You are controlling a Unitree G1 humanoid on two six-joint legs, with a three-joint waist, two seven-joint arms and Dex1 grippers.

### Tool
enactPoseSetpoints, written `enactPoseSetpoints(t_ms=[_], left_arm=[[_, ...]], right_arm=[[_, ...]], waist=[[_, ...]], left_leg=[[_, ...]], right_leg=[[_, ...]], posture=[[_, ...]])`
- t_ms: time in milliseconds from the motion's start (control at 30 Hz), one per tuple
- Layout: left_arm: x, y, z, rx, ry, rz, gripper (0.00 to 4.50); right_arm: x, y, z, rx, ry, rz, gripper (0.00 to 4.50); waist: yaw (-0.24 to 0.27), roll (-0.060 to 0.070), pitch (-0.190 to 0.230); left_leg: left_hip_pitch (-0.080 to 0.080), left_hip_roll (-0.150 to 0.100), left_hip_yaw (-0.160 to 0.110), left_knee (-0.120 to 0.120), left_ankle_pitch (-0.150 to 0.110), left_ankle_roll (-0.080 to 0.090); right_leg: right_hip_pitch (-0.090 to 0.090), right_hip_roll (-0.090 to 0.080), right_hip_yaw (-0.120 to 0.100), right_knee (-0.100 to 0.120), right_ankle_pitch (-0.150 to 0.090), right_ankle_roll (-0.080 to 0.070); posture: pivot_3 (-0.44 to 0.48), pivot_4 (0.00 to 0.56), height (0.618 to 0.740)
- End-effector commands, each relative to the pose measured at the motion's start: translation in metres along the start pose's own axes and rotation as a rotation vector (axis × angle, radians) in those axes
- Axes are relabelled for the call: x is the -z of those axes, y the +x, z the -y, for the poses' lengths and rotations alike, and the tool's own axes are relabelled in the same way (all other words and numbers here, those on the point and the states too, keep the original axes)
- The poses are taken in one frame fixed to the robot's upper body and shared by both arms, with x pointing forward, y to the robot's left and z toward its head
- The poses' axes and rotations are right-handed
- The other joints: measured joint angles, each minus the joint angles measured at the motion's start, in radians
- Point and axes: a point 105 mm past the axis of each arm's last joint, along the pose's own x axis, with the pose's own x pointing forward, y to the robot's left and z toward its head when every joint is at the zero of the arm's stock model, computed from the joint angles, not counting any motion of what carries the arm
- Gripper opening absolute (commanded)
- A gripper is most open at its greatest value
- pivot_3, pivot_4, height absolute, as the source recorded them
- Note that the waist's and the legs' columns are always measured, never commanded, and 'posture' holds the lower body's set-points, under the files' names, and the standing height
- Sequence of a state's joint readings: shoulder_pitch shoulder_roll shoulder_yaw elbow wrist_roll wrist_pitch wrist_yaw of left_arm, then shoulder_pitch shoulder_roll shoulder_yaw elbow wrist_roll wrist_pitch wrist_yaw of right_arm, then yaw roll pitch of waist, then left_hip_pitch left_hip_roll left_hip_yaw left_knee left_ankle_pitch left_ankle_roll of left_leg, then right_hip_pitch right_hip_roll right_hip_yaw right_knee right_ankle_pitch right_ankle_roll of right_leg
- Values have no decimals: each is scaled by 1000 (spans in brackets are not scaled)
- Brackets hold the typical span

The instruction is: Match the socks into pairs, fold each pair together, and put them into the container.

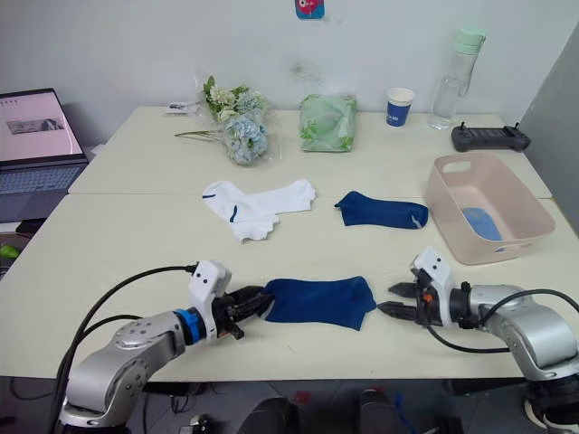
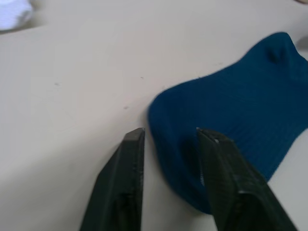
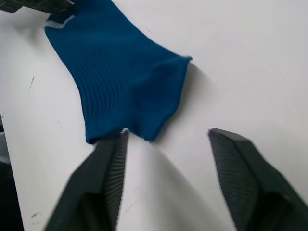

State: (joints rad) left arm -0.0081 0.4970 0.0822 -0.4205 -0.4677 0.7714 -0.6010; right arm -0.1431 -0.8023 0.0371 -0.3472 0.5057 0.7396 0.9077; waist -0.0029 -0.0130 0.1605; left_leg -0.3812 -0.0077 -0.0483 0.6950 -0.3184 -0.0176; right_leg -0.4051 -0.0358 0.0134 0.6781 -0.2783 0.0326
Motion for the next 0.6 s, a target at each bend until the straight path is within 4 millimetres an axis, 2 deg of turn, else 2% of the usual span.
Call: enactPoseSetpoints(t_ms=[33,167,267,400,600], left_arm=[[-22,-12,-13,-17,82,74,3005],[-22,-31,-5,187,409,19,4240],[-21,-37,4,329,591,-3,4240],[-10,-38,18,487,796,-36,4240],[6,-17,20,517,989,-37,4240]], right_arm=[[-12,3,-20,-93,-191,42,3818],[-10,12,-38,-227,-432,35,3818],[-3,17,-47,-308,-551,20,3818],[10,22,-49,-357,-647,-22,3818],[13,36,-46,-346,-682,-29,3818]], waist=[[-1,0,0],[-4,0,0],[-2,0,0],[1,0,0],[0,0,0]], left_leg=[[0,0,0,0,0,0],[1,0,0,-1,0,0],[1,0,1,-1,0,-1],[1,0,1,-1,0,-1],[1,0,1,-1,0,0]], right_leg=[[0,0,0,0,0,0],[0,0,0,0,0,0],[0,0,0,-1,0,0],[1,0,0,-3,0,0],[0,0,0,-1,0,0]], posture=[[0,150,740],[0,150,740],[0,150,740],[0,150,740],[0,150,740]])
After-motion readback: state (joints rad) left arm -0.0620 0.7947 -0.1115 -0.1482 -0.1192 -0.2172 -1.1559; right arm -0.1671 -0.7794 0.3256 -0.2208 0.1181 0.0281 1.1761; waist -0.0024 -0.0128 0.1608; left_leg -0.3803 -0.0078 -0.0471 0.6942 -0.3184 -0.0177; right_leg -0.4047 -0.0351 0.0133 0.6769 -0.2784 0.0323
